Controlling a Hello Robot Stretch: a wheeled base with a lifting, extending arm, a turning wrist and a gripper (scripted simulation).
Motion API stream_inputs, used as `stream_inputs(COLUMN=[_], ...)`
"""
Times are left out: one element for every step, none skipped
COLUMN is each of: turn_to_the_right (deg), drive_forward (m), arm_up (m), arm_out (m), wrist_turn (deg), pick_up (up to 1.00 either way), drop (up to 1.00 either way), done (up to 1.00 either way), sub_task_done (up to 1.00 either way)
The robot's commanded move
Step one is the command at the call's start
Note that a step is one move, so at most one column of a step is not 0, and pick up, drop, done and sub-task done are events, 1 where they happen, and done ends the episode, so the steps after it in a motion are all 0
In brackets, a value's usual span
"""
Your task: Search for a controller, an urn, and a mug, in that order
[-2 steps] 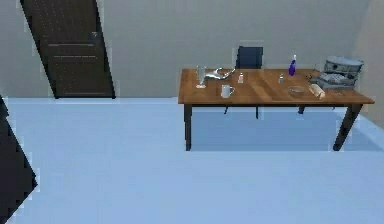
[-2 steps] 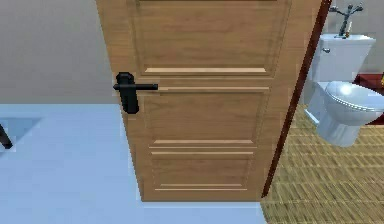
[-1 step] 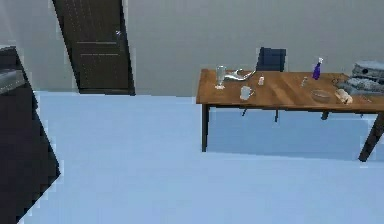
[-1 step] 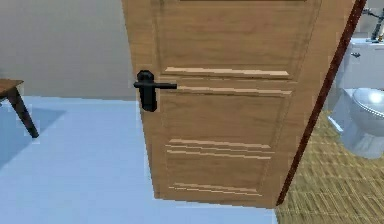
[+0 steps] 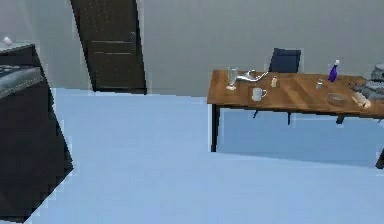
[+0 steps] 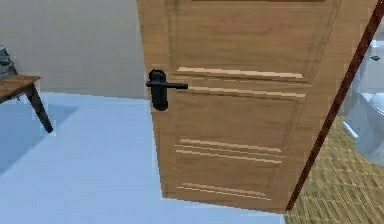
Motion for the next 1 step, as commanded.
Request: stream_inputs(turn_to_the_right=[0.0], drive_forward=[1.00], arm_up=[0.00], arm_out=[0.00], wrist_turn=[0.0], pick_up=[0.00], drop=[0.00], done=[0.00], sub_task_done=[0.00])
